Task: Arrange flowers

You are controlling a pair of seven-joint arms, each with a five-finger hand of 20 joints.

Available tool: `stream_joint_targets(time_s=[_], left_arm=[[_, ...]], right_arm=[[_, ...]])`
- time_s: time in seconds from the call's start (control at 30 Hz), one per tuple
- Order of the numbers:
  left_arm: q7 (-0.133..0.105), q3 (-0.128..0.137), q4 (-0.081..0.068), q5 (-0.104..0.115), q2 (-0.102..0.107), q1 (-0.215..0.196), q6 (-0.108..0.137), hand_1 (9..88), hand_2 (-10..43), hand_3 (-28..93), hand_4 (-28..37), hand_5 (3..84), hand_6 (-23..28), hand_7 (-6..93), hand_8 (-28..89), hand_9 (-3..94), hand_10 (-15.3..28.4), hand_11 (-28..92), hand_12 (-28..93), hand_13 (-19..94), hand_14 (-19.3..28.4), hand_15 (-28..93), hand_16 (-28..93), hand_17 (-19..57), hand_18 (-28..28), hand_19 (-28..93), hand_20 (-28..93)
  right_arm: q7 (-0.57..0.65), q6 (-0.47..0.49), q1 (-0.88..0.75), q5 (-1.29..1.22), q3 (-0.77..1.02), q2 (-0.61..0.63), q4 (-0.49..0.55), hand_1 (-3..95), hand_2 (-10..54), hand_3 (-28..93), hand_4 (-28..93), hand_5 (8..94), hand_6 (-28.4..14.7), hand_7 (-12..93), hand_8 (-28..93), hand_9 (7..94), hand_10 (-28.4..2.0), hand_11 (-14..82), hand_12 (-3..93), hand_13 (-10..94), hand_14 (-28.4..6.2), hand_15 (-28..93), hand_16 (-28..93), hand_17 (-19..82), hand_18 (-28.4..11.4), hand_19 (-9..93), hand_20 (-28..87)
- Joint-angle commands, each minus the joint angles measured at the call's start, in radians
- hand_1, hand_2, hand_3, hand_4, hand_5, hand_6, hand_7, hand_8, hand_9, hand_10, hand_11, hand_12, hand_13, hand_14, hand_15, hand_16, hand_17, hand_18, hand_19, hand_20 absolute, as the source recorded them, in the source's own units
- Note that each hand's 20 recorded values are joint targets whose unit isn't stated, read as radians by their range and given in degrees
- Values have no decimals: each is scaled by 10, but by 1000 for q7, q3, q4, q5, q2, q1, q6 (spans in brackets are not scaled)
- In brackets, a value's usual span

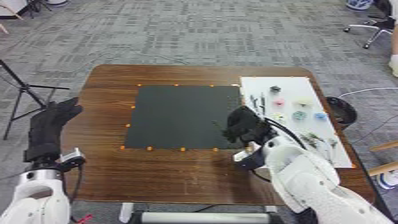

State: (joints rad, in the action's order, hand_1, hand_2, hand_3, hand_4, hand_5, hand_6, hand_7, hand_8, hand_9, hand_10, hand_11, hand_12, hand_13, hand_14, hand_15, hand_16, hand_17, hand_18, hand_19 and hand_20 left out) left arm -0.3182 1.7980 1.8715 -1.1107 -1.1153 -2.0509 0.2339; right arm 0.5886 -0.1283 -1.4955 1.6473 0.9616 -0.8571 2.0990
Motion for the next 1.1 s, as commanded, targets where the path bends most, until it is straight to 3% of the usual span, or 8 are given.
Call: stream_joint_targets(time_s=[0.03,0.17,0.33,0.63,0.7,0.8,1.0,1.1], left_arm=[[50,35,-65,13,46,26,28,179,238,606,-283,557,25,123,-70,549,152,202,122,412,175,174,14,99,131,143,217],[55,31,-89,9,48,40,21,190,267,603,-283,559,25,125,-70,550,151,201,123,414,174,175,14,99,130,140,216],[54,33,-89,31,35,28,18,189,275,608,-283,558,23,128,-72,551,151,202,123,414,174,176,14,100,129,139,216],[41,10,-89,33,18,25,15,179,248,627,-283,556,24,127,-72,550,150,202,124,416,174,180,14,98,129,137,216],[39,-4,-96,38,15,33,14,179,245,627,-283,557,23,128,-72,550,150,202,124,416,174,180,13,98,129,137,216],[40,-34,-113,24,16,68,-2,179,240,630,-283,556,23,128,-71,549,150,203,124,416,174,180,13,98,129,137,216],[41,-86,-129,24,25,116,-15,181,234,630,-283,553,23,130,-72,547,150,204,125,416,174,181,14,96,130,139,217],[44,-97,-132,21,29,132,-26,182,232,629,-283,553,23,130,-72,546,150,204,125,416,174,181,14,96,130,140,216]], right_arm=[[-15,23,291,-16,-193,-110,-95,616,-95,571,48,677,-60,454,166,919,-100,268,428,937,8,634,315,691,-113,932,605],[-1,7,352,-38,-278,-162,-153,615,-95,572,50,677,-60,456,163,922,-104,263,421,937,6,632,313,692,-113,932,600],[6,-1,404,-45,-352,-225,-222,618,-95,569,51,679,-61,459,156,925,-106,262,411,937,6,631,309,692,-111,932,596],[17,-8,445,23,-416,-343,-342,617,-95,568,51,680,-63,465,147,927,-106,255,405,937,6,629,305,691,-113,932,592],[9,-9,445,55,-427,-366,-366,617,-95,568,52,681,-63,466,144,928,-106,256,403,937,6,629,304,691,-113,932,592],[-16,-43,463,151,-465,-384,-405,618,-95,567,50,680,-63,469,140,929,-106,255,398,937,6,629,303,691,-114,932,590],[-24,-99,483,292,-513,-418,-461,619,-95,568,48,679,-62,476,130,930,-105,252,396,937,6,629,301,693,-114,932,588],[14,-121,480,214,-514,-435,-453,618,-95,569,49,679,-62,479,126,931,-105,250,396,937,6,630,300,693,-115,932,587]])
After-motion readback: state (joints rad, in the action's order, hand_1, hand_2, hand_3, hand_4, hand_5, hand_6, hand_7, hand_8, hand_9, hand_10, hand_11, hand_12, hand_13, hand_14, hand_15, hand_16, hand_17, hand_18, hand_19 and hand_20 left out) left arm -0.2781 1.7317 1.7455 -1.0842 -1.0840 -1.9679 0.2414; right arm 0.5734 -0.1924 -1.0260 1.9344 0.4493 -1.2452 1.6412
